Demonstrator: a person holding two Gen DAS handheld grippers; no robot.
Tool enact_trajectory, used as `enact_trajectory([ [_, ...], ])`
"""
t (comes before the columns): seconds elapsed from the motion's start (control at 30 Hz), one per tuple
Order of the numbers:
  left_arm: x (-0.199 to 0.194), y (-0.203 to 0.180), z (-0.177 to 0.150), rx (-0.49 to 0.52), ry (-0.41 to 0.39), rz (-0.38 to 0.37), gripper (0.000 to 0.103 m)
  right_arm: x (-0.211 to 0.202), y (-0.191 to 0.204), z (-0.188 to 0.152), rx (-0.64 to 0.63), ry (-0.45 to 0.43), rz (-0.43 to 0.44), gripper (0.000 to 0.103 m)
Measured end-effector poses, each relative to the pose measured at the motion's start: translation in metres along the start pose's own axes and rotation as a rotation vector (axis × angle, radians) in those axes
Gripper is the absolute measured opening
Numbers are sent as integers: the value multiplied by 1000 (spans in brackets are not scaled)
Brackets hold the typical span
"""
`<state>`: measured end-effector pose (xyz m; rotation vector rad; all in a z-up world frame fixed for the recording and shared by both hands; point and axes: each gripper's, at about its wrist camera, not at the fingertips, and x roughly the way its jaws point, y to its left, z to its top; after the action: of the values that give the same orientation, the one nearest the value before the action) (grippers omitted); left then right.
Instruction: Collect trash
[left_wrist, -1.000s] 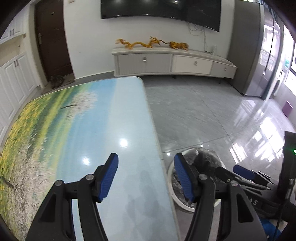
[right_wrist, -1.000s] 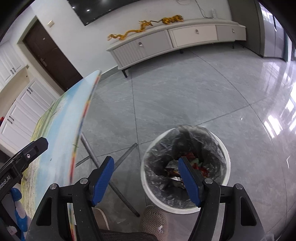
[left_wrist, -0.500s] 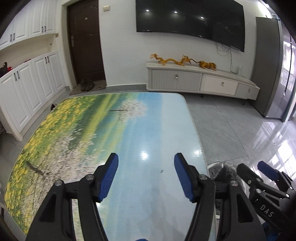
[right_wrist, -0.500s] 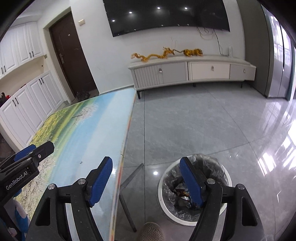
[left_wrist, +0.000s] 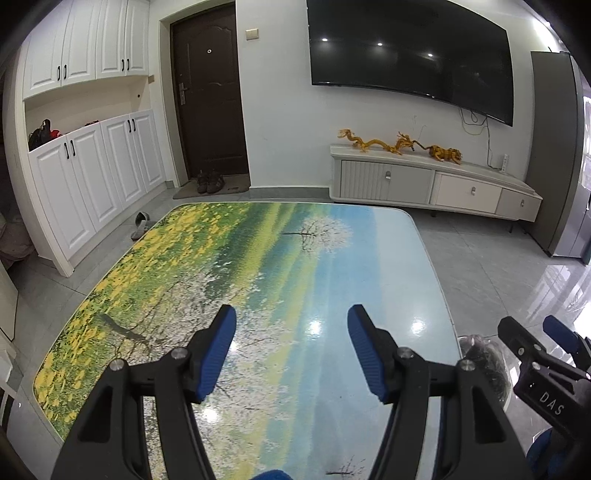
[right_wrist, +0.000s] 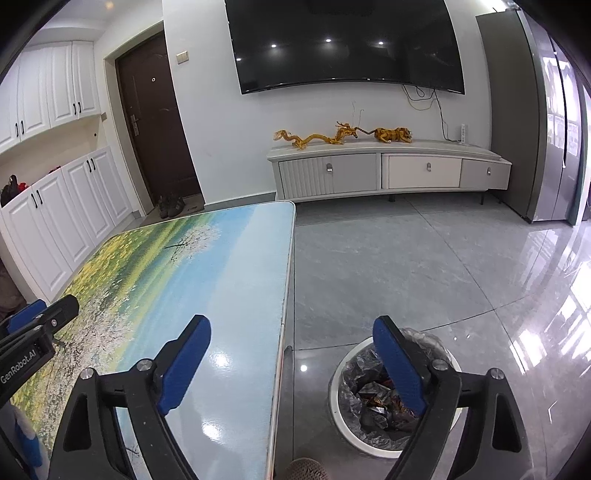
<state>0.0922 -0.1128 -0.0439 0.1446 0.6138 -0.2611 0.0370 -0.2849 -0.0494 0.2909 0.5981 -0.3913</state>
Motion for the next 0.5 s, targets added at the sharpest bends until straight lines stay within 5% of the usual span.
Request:
enact_trajectory([
  [0.17,-10,9,-1,-19,-33,14,78,-5,8,-4,-3,-21,-23,102],
  [0.5,-17,23,-1,-36,-57,21,79,-13,9,-3,-5,-60,-56,103],
])
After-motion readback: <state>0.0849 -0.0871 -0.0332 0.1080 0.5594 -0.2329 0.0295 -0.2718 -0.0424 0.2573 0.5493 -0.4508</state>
